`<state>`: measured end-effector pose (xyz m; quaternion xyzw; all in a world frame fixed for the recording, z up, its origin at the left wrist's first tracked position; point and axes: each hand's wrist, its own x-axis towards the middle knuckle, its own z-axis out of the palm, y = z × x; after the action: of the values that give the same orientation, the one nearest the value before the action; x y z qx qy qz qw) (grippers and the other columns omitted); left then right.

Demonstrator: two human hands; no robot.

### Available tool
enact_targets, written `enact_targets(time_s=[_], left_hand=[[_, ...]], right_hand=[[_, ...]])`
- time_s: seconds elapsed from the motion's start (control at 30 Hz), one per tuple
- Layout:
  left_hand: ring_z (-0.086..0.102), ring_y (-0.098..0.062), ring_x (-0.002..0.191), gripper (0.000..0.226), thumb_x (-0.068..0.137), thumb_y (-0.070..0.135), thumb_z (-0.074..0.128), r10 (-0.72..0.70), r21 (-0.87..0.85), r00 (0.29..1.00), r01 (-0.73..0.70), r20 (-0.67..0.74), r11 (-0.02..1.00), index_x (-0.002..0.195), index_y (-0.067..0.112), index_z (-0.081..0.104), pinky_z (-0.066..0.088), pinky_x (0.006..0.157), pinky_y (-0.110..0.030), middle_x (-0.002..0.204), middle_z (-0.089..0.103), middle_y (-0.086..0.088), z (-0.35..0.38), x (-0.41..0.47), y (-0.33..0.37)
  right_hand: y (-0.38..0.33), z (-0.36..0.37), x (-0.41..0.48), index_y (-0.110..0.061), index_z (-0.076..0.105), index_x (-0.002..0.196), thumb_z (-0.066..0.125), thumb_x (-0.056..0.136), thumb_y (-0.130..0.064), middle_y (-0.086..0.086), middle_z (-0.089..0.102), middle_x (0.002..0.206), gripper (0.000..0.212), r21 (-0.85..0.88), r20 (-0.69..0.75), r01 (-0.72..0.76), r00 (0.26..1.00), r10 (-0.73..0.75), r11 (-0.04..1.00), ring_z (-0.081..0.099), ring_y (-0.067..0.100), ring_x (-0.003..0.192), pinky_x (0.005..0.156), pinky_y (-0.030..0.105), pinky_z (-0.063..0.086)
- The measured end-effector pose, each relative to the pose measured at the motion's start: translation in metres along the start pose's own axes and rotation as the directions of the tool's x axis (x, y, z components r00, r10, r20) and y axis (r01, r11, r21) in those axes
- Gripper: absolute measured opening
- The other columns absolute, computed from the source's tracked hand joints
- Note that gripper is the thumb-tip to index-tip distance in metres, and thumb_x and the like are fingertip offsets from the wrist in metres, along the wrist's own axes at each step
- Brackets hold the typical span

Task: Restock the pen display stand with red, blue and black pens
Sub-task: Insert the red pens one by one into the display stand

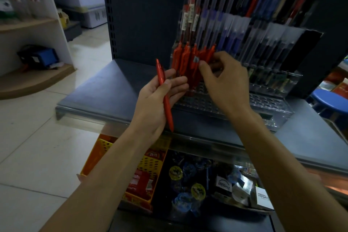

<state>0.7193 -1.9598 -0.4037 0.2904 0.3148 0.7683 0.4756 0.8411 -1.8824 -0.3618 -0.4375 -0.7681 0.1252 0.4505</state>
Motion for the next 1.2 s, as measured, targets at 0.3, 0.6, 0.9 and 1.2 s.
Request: enact_targets(time_s=[0.3,0.6,0.9,1.2], left_hand=[[0.071,-0.018,0.087,0.025,0.101,0.006,0.040,-0.008,0.024,1.000,0.007,0.022,1.000,0.120,0.006,0.056,0.056,0.083,-0.027,0.090,0.073,-0.008,-0.002,0.000,0.000],[0.060,-0.012,0.064,0.026,0.103,0.013,0.038,0.011,0.124,0.996,-0.021,0.085,0.992,0.122,0.015,0.055,0.052,0.072,-0.028,0.072,0.064,-0.001,0.000,-0.004,-0.001],[0.057,-0.010,0.059,0.023,0.103,0.011,0.039,0.009,0.158,0.998,-0.018,0.058,0.987,0.114,0.017,0.058,0.052,0.066,-0.026,0.066,0.061,0.000,-0.003,-0.003,0.001],[0.043,-0.009,0.057,0.030,0.102,0.016,0.030,-0.059,0.089,0.991,0.049,0.117,0.995,0.118,0.011,0.055,0.039,0.060,-0.024,0.066,0.046,0.004,0.000,-0.010,-0.001]], right_hand=[[-0.006,0.009,0.016,-0.014,0.063,0.083,0.061,0.092,-0.039,-0.002,0.064,0.071,0.026,-0.061,-0.082,-0.033,0.996,0.028,0.998,0.061,0.014,0.065,0.068,0.042,0.055],[-0.006,0.013,-0.006,-0.020,0.059,0.111,0.057,0.096,-0.033,-0.010,0.060,0.087,0.019,0.207,-0.079,-0.043,0.995,0.061,0.977,0.057,-0.002,0.074,0.067,0.013,0.048],[-0.004,0.002,-0.003,-0.024,0.069,0.091,0.060,0.094,-0.034,-0.013,0.061,0.072,0.014,-0.102,0.002,0.005,1.000,-0.005,0.995,0.062,0.008,0.069,0.065,0.028,0.051],[-0.003,0.005,-0.048,-0.020,0.056,0.083,0.058,0.096,-0.022,-0.010,0.054,0.070,0.013,0.254,-0.077,-0.012,0.997,0.033,0.967,0.048,0.000,0.062,0.057,0.011,0.040]])
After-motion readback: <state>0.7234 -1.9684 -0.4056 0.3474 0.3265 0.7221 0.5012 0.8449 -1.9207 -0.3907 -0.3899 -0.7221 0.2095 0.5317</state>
